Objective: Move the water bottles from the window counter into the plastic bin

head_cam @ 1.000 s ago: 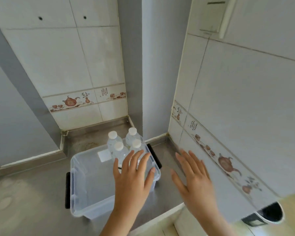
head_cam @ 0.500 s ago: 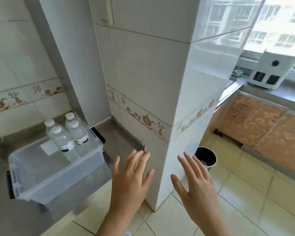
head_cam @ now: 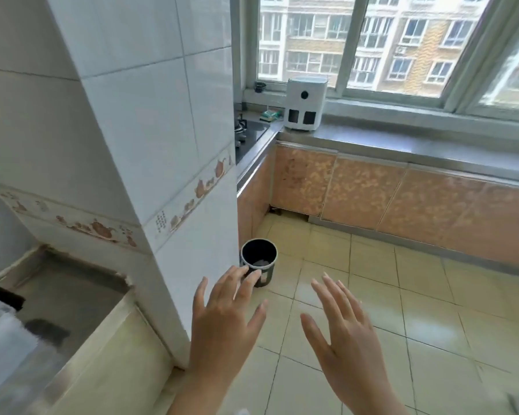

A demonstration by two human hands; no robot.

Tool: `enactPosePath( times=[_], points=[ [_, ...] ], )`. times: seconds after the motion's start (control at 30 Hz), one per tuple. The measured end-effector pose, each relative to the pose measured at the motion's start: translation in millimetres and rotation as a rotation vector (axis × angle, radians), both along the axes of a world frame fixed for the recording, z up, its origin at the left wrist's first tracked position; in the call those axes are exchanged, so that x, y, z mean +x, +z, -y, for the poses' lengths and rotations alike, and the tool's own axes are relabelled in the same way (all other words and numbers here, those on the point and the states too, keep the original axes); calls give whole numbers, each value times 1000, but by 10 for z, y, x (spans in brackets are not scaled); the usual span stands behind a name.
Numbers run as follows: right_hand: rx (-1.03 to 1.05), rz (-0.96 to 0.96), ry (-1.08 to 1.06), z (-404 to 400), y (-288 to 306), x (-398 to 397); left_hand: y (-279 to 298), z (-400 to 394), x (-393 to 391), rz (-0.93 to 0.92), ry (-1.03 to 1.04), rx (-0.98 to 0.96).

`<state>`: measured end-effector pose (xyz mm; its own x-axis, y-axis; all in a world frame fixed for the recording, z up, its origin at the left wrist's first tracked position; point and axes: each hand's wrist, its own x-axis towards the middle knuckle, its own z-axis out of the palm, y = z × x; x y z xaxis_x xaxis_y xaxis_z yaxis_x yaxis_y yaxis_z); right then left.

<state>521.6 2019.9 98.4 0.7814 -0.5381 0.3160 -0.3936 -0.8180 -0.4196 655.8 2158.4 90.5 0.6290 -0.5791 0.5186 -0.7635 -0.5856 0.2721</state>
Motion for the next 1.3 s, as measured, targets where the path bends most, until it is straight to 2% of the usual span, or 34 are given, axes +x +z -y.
enactPosePath(
  times=[0.27,0.77,1.07,1.3],
  points=[
    [-20,60,-196,698,46,-34,87,1010,289,14,-222,-64],
    [45,73,-648,2266,102,479,56,3290,1260,62,-637,-13],
    [94,82,-823,3108,71,304,27,4462,1160,11,-805,26],
    [74,141,-866,4140,-36,68,57,5655,873,28,-870,43]
  ],
)
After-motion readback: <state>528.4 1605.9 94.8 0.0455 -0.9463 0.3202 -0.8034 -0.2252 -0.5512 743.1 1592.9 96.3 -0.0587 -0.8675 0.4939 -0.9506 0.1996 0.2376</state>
